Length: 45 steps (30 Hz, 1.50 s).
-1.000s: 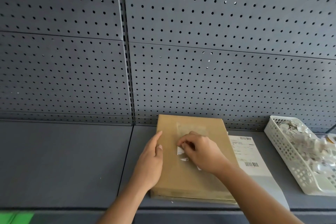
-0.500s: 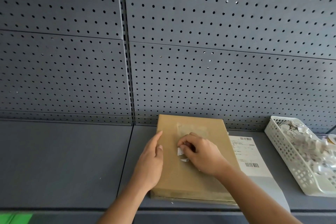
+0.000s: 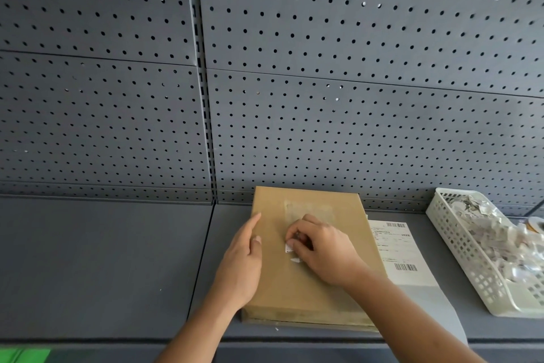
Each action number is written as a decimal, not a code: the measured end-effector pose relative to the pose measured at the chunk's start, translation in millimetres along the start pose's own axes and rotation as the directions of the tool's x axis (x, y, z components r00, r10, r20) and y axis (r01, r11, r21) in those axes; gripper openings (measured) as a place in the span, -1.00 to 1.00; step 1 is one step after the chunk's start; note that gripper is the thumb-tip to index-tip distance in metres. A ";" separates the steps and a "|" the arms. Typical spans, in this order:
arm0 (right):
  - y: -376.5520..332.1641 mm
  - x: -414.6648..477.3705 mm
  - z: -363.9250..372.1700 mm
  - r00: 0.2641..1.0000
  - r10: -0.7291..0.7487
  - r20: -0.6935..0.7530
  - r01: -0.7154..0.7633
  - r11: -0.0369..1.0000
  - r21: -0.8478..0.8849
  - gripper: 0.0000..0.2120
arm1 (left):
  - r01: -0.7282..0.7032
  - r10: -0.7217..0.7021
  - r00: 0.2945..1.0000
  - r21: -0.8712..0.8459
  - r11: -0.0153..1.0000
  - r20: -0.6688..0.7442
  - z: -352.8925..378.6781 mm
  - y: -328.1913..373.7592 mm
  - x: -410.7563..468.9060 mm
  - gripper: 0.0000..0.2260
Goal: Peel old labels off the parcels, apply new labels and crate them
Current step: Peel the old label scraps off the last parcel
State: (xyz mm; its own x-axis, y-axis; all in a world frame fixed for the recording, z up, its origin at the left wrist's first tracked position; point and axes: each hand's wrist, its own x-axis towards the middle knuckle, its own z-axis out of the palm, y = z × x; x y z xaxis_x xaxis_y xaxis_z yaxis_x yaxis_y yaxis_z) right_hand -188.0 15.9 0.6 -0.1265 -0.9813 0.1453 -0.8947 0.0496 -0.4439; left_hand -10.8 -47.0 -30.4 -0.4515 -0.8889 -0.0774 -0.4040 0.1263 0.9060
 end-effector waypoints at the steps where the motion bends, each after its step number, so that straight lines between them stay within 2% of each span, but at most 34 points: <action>1: -0.1 0.3 0.8 1.000 -0.003 -0.010 0.003 1.000 -0.006 -0.95 | 0.000 0.000 1.000 0.002 1.000 0.000 0.2 0.1 0.1 -0.59; 5: 3.4 -1.6 -0.7 1.000 0.003 0.007 -0.003 1.000 0.029 -0.90 | 0.001 -0.001 1.000 0.001 1.000 0.004 1.1 0.7 0.7 -0.59; 9: 6.7 -7.1 -9.4 0.998 0.007 0.066 -0.020 0.979 0.205 -0.84 | 0.004 -0.004 1.000 -0.005 1.000 -0.002 0.4 0.0 1.1 -0.60; 12: 9.4 -11.6 -17.9 0.991 0.107 0.084 -0.132 0.899 0.417 -0.87 | 0.005 -0.005 1.000 -0.004 1.000 -0.001 0.4 -0.3 0.6 -0.60; 14: 10.0 -12.8 -23.0 0.983 0.175 0.053 -0.173 0.803 0.570 -0.90 | 0.006 -0.006 1.000 0.002 1.000 0.000 0.5 -1.0 0.7 -0.60; 16: 9.8 -12.5 -27.7 0.971 0.237 0.032 -0.202 0.743 0.638 -0.92 | 0.008 -0.008 1.000 0.002 1.000 0.000 0.8 -1.7 1.0 -0.60; 18: 11.1 -11.3 -28.9 0.961 0.277 0.015 -0.224 0.742 0.632 -0.93 | 0.010 -0.010 1.000 -0.001 1.000 0.004 1.3 -1.8 0.7 -0.59; 23: 15.1 -3.9 -23.4 0.956 0.292 -0.042 -0.238 0.847 0.476 -0.71 | 0.011 -0.011 1.000 -0.001 1.000 0.003 1.4 -0.5 0.7 -0.59; 28: 11.2 6.3 -14.0 0.972 0.230 -0.055 -0.208 0.940 0.269 -0.80 | 0.001 -0.001 1.000 0.010 1.000 0.004 0.8 1.7 -0.7 -0.59; 33: 12.8 11.9 -3.8 0.974 0.216 -0.065 -0.206 0.970 0.130 -0.78 | 0.004 -0.004 1.000 0.010 1.000 0.009 0.9 2.4 -1.0 -0.59; 40: 10.9 14.3 -2.1 0.981 0.192 -0.036 -0.190 0.980 0.059 -0.76 | 0.005 -0.005 1.000 0.010 1.000 0.004 1.2 1.2 -0.7 -0.59; 45: 17.1 12.6 -2.2 0.974 0.210 -0.091 -0.195 0.970 0.145 -0.75 | 0.003 -0.003 1.000 0.008 1.000 0.006 0.8 2.3 -0.3 -0.59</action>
State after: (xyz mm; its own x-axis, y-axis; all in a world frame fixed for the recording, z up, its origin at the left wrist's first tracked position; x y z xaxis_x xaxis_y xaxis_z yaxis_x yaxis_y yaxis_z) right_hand -205.9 4.7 -3.2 -0.3497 -0.9280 0.1287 -0.7809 0.2128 -0.5873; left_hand -12.2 -46.1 -28.6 -0.4549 -0.8867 -0.0829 -0.4119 0.1270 0.9023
